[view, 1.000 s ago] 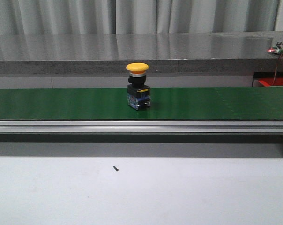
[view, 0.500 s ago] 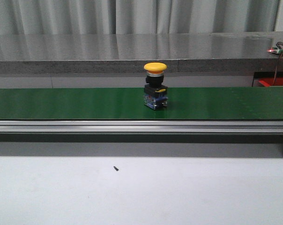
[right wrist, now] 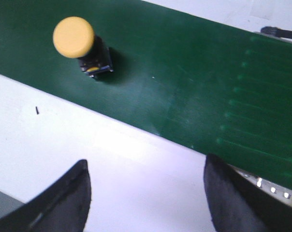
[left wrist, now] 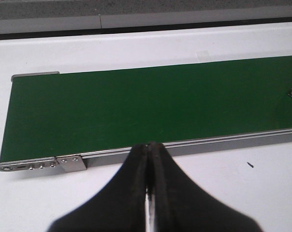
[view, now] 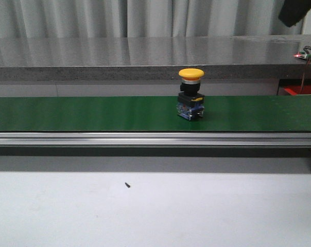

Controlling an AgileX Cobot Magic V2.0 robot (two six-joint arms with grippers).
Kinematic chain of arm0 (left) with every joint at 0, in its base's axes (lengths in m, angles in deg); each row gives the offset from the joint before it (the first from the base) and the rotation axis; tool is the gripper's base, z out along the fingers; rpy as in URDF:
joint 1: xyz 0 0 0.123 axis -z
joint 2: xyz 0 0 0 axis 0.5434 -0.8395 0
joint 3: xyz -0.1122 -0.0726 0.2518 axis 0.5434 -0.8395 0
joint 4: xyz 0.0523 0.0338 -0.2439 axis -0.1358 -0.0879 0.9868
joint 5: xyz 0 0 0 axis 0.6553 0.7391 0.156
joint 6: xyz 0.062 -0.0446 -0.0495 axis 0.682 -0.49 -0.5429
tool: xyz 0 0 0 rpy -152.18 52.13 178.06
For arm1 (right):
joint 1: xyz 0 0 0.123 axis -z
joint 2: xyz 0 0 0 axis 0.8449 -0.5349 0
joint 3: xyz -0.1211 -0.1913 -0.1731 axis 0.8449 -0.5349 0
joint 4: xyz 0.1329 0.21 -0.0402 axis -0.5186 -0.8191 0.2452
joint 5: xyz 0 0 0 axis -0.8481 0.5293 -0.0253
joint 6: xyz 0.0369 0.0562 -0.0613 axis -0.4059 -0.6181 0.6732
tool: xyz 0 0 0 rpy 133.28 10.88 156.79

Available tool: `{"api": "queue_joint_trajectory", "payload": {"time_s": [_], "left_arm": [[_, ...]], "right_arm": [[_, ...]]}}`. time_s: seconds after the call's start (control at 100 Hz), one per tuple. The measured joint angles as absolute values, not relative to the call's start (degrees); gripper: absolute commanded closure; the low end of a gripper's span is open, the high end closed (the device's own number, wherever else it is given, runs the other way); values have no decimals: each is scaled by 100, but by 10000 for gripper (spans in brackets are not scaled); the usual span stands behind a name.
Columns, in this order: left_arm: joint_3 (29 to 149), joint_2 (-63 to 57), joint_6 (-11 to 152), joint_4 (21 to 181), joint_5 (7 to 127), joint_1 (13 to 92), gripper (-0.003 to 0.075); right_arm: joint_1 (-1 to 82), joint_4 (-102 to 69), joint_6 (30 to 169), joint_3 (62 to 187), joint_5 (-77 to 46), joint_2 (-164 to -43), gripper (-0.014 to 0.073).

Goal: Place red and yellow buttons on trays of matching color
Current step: 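Move the right gripper back over the belt and grasp the last yellow button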

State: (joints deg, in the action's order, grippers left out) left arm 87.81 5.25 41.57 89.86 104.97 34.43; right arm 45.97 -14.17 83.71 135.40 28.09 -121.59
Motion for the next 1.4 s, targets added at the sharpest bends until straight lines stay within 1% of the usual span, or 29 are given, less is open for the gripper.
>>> {"api": "queue_joint_trajectory", "payload": {"time_s": [0.33,0.58,0.74,1.15,1.18,1.23,1.35,1.4], "left_arm": [[8781,525,4157,8986,10523,3443,740],[8781,525,4157,8986,10538,3443,740],[8781,525,4157,8986,10538,3443,740],[8781,525,4157,8986,10546,3443,740],[8781,525,4157,8986,10546,3443,740],[8781,525,4157,8986,10546,3443,740],[8781,525,4157,8986,10546,3443,740],[8781,525,4157,8986,10546,3443,740]], "right_arm": [[4258,-1427,8353,14673,3365,-13256,92],[4025,-1449,8339,15311,3551,-14052,92],[4025,-1213,8339,15441,3529,-14441,92],[4025,-977,8339,15451,3179,-14925,98],[4025,-977,8339,15451,3168,-14954,114],[4025,-966,8339,15451,3168,-15010,167],[4025,-906,8286,15451,3159,-15062,368],[4025,-881,8271,15451,3159,-15062,419]]}}
